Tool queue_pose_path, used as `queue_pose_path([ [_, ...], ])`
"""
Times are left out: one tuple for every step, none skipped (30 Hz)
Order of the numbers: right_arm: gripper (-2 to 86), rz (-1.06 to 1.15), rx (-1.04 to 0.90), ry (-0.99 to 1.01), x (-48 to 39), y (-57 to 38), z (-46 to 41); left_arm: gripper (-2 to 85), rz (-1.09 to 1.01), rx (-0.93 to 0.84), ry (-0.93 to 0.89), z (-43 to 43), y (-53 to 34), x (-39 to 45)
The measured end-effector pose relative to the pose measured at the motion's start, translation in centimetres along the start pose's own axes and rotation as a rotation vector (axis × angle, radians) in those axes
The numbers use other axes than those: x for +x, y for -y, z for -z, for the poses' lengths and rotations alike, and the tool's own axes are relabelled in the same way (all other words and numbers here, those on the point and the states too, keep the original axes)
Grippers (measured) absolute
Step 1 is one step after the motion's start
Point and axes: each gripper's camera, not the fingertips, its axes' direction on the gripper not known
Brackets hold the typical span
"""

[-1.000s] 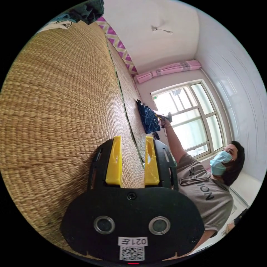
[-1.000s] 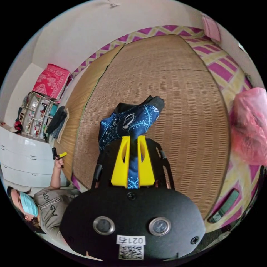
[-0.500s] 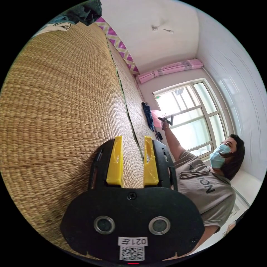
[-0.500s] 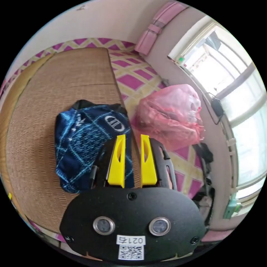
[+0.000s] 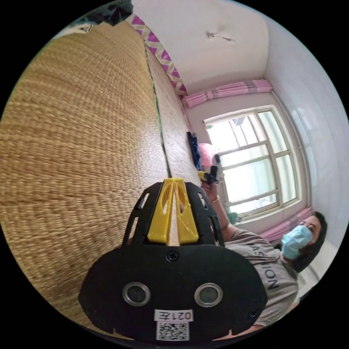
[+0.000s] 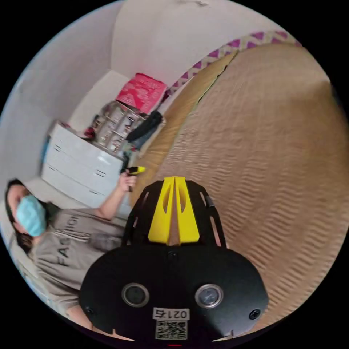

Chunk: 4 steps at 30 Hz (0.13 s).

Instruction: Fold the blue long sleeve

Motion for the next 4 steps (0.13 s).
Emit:
queue_pose_path([
  [-0.7, -0.071, 0.009, 0.125, 1.1, -1.0, -0.9, -0.9, 0.054, 0.001, -0.074, -0.8, -0.1, -0.8],
  [-0.8, -0.154, 0.012, 0.239, 2.5, -2.1, -1.6, -0.9, 0.121, -0.011, -0.136, -1.7, -0.2, -1.8],
  [-0.8, -0.195, 0.011, 0.298, 3.2, -2.7, -2.0, -0.9, 0.154, -0.021, -0.165, -2.3, -0.1, -2.3],
  [-0.8, -0.264, 0.017, 0.418, 4.8, -3.9, -2.6, -0.9, 0.212, -0.055, -0.202, -3.6, 0.1, -3.2],
])
